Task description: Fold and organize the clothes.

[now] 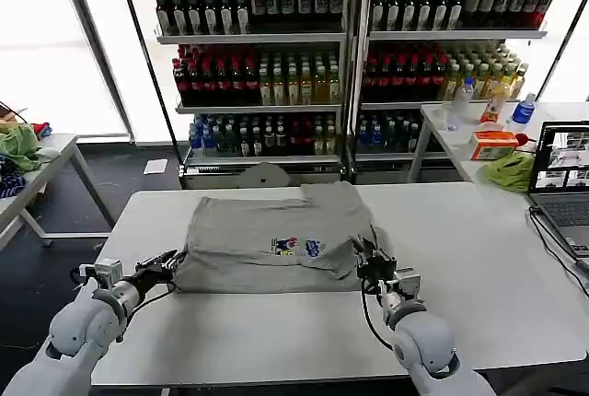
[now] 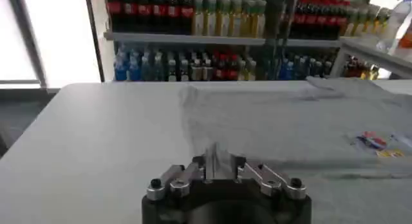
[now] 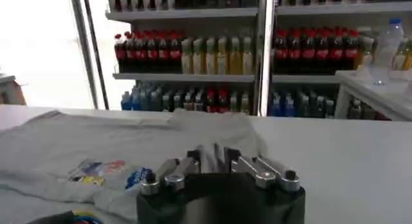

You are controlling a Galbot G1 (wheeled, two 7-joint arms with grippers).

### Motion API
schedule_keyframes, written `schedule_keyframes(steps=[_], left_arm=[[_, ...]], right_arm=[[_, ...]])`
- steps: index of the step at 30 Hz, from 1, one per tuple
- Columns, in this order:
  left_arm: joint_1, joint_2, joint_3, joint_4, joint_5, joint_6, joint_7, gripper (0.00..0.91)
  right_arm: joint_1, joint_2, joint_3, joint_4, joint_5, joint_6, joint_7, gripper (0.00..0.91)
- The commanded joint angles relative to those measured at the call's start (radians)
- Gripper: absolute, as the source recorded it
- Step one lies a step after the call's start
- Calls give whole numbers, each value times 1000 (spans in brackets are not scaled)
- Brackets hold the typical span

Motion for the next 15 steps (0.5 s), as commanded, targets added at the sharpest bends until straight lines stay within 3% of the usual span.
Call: schedule_keyframes(steps=[1, 6, 11, 15], left_arm=[[82, 1, -97, -86, 1, 3, -6, 907], [227, -41, -144, -173, 19, -15, -7, 907], [293, -84, -138, -195, 60, -35, -11, 907], [298, -91, -121, -199, 59, -27, -17, 907]], right_arm=[[-16, -11, 21, 51, -2, 6, 24, 907], [-92, -26, 52, 117, -1, -49, 60, 907], [-159, -15, 42, 175, 1, -176, 209, 907], [-184, -4, 28, 164, 20, -176, 281, 907]])
